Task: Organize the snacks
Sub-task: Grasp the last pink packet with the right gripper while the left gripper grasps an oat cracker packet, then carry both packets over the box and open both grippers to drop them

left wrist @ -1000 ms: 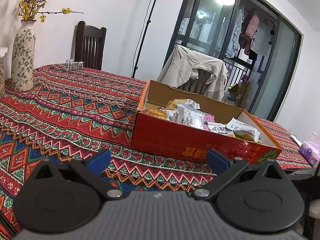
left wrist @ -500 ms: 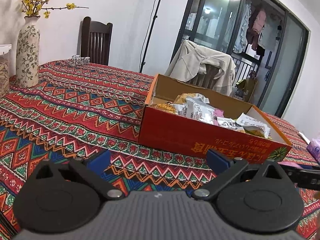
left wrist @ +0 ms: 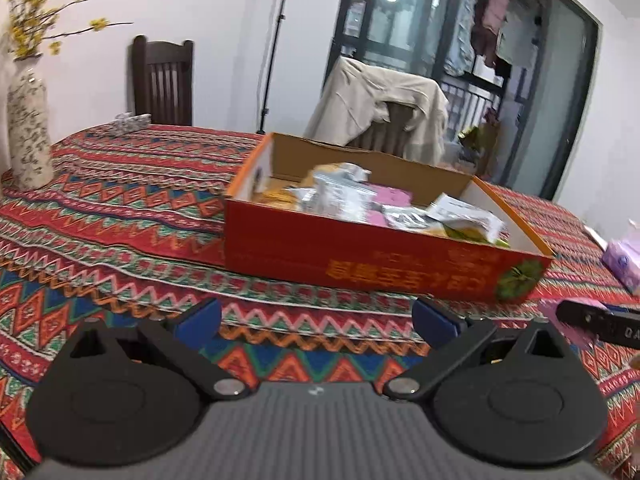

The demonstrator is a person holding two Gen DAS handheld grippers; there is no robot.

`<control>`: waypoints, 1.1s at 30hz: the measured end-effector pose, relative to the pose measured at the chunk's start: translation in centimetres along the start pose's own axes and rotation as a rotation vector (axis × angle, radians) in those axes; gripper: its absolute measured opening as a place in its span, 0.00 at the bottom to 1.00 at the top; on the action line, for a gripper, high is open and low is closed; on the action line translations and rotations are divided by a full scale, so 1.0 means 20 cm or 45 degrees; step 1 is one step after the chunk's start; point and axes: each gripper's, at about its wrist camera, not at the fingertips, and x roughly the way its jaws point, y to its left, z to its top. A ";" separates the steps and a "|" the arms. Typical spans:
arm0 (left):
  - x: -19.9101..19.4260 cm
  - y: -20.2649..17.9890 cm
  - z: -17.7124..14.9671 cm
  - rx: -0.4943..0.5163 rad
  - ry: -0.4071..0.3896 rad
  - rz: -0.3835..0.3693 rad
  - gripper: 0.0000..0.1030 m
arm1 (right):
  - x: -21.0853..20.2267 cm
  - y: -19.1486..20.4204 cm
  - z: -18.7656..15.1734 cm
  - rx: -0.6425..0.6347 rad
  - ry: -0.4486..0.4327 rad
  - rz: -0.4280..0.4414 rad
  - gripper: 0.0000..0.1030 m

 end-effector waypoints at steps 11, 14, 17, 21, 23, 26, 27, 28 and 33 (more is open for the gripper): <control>0.10 -0.30 -0.02 0.075 0.126 -0.062 1.00 | 0.03 -0.21 -0.07 0.125 0.003 -0.002 0.68; 0.13 -0.37 -0.03 0.091 0.158 -0.072 1.00 | 0.03 -0.23 -0.08 0.151 -0.011 -0.003 0.68; 0.16 -0.43 -0.03 0.099 0.188 -0.075 1.00 | 0.02 -0.25 -0.09 0.167 -0.023 -0.025 0.68; 0.20 -0.50 -0.05 0.118 0.223 -0.059 1.00 | 0.02 -0.28 -0.10 0.205 -0.010 -0.051 0.68; 0.23 -0.52 -0.06 0.120 0.248 -0.058 1.00 | 0.03 -0.29 -0.10 0.215 0.001 -0.054 0.68; 0.26 -0.56 -0.08 0.117 0.285 -0.055 1.00 | 0.04 -0.29 -0.11 0.220 0.009 -0.052 0.68; 0.27 -0.57 -0.08 0.117 0.293 -0.058 1.00 | 0.04 -0.29 -0.11 0.221 0.011 -0.054 0.68; 0.28 -0.58 -0.08 0.122 0.298 -0.062 1.00 | 0.04 -0.30 -0.11 0.223 0.011 -0.056 0.68; 0.31 -0.64 -0.11 0.165 0.327 -0.051 1.00 | 0.03 -0.30 -0.12 0.234 0.015 -0.063 0.69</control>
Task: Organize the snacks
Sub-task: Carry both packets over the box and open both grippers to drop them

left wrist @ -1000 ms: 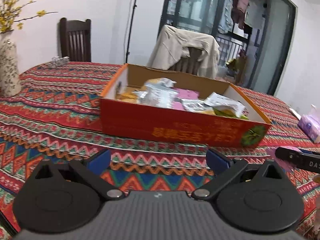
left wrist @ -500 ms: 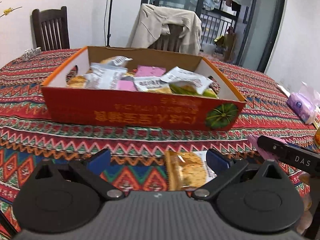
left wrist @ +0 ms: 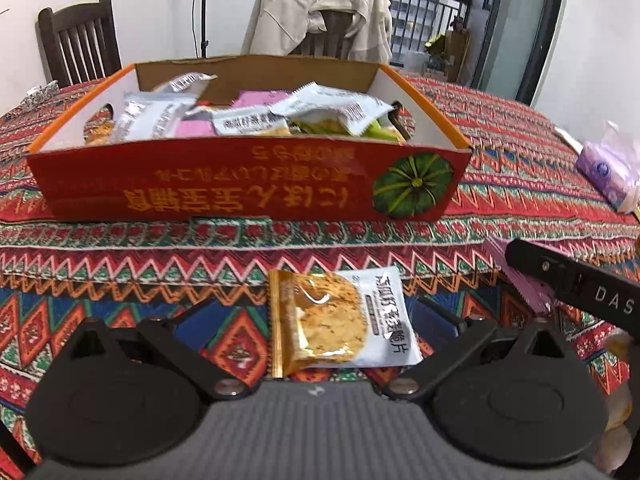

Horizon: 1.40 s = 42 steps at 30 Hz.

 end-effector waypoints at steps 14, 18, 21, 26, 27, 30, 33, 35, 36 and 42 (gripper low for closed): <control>0.02 -0.11 -0.06 0.065 -0.069 0.117 0.98 | 0.00 0.00 0.00 -0.001 0.007 0.017 0.69; -0.03 -0.12 -0.07 0.084 -0.099 0.092 0.70 | 0.00 0.00 0.00 0.004 0.013 0.015 0.69; -0.04 -0.11 -0.07 0.087 -0.103 0.079 0.66 | 0.01 0.00 0.00 0.006 0.016 0.012 0.69; -0.06 -0.09 -0.08 0.057 -0.112 0.063 0.65 | 0.01 0.00 -0.01 0.003 0.010 0.017 0.69; -0.06 -0.08 -0.08 0.055 -0.116 0.063 0.65 | 0.01 0.00 -0.01 0.000 0.009 0.017 0.69; -0.09 -0.06 -0.08 0.044 -0.138 0.056 0.65 | 0.00 0.01 -0.01 -0.012 0.000 0.022 0.69; -0.12 -0.05 -0.07 0.043 -0.166 0.054 0.65 | -0.01 0.03 -0.01 -0.033 -0.019 0.032 0.69; -0.14 -0.04 -0.06 0.036 -0.180 0.048 0.65 | -0.02 0.04 -0.01 -0.047 -0.036 0.037 0.69; -0.15 -0.03 -0.06 0.034 -0.186 0.044 0.65 | -0.03 0.05 -0.01 -0.053 -0.047 0.040 0.69; -0.24 0.02 -0.03 0.030 -0.263 0.009 0.65 | -0.07 0.11 0.00 -0.120 -0.103 0.061 0.69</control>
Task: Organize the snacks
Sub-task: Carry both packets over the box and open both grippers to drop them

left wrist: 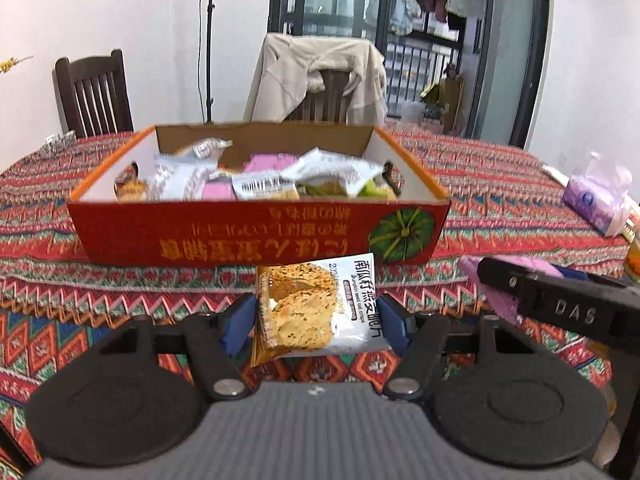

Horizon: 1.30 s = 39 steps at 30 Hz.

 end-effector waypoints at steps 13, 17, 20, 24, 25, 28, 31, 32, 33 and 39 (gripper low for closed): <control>-0.15 0.13 0.18 -0.033 -0.197 -0.025 0.65 | -0.06 0.19 0.16 -0.105 -0.095 0.025 0.69; -0.16 0.18 0.24 -0.048 -0.239 -0.020 0.65 | -0.04 0.26 0.21 -0.132 -0.108 0.034 0.69; -0.14 0.23 0.29 -0.063 -0.262 -0.016 0.65 | -0.02 0.30 0.25 -0.147 -0.119 0.042 0.69; -0.11 0.29 0.36 -0.080 -0.282 -0.005 0.65 | 0.03 0.37 0.32 -0.175 -0.137 0.050 0.69; -0.09 0.31 0.38 -0.082 -0.287 0.001 0.65 | 0.05 0.39 0.34 -0.181 -0.140 0.054 0.69; -0.04 0.35 0.44 -0.091 -0.291 0.015 0.65 | 0.11 0.43 0.40 -0.187 -0.147 0.066 0.69; 0.03 0.40 0.49 -0.094 -0.282 0.028 0.65 | 0.19 0.47 0.45 -0.187 -0.142 0.073 0.69; 0.05 0.41 0.51 -0.092 -0.281 0.034 0.65 | 0.22 0.48 0.46 -0.187 -0.139 0.074 0.69; 0.08 0.42 0.53 -0.087 -0.279 0.043 0.65 | 0.25 0.49 0.48 -0.188 -0.134 0.075 0.69; 0.23 0.45 0.61 -0.047 -0.265 0.107 0.65 | 0.46 0.55 0.54 -0.206 -0.089 0.045 0.69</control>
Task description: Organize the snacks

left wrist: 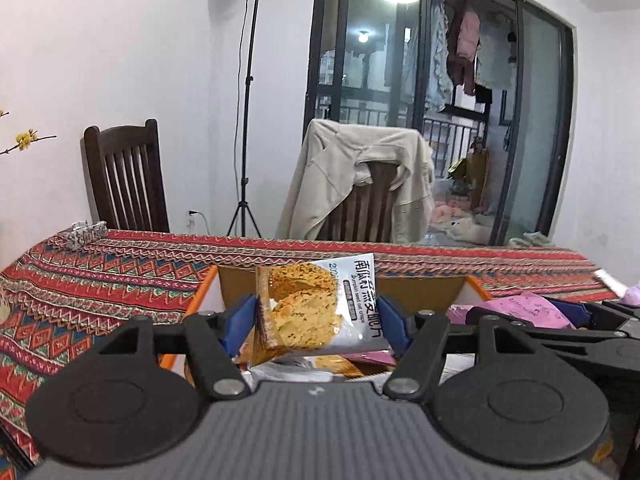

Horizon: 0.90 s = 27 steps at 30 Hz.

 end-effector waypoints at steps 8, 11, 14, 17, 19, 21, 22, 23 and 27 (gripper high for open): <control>0.10 0.06 -0.03 -0.025 0.042 0.042 0.78 | 0.11 0.00 -0.02 -0.005 0.053 -0.031 0.71; 0.08 0.11 -0.05 -0.076 0.021 0.039 1.00 | 0.09 0.01 -0.02 -0.008 0.040 -0.032 1.00; 0.03 0.15 -0.07 -0.119 -0.012 0.017 1.00 | 0.04 0.00 -0.03 0.006 0.025 -0.028 1.00; -0.02 0.17 -0.08 -0.132 -0.036 0.011 1.00 | 0.01 -0.01 -0.03 0.005 0.026 -0.031 1.00; -0.06 0.17 -0.08 -0.122 -0.060 0.013 1.00 | -0.02 -0.01 -0.05 -0.001 0.025 -0.036 1.00; -0.11 0.17 -0.09 -0.114 -0.078 0.006 1.00 | -0.05 -0.01 -0.06 0.000 0.027 -0.037 1.00; -0.13 0.17 -0.09 -0.112 -0.084 0.004 1.00 | -0.05 -0.01 -0.06 0.000 0.028 -0.038 1.00; -0.16 0.17 -0.09 -0.108 -0.092 0.000 1.00 | -0.06 -0.01 -0.07 -0.003 0.028 -0.037 1.00; -0.27 0.17 -0.11 -0.104 -0.119 -0.011 1.00 | -0.16 0.00 -0.10 -0.020 0.016 -0.037 1.00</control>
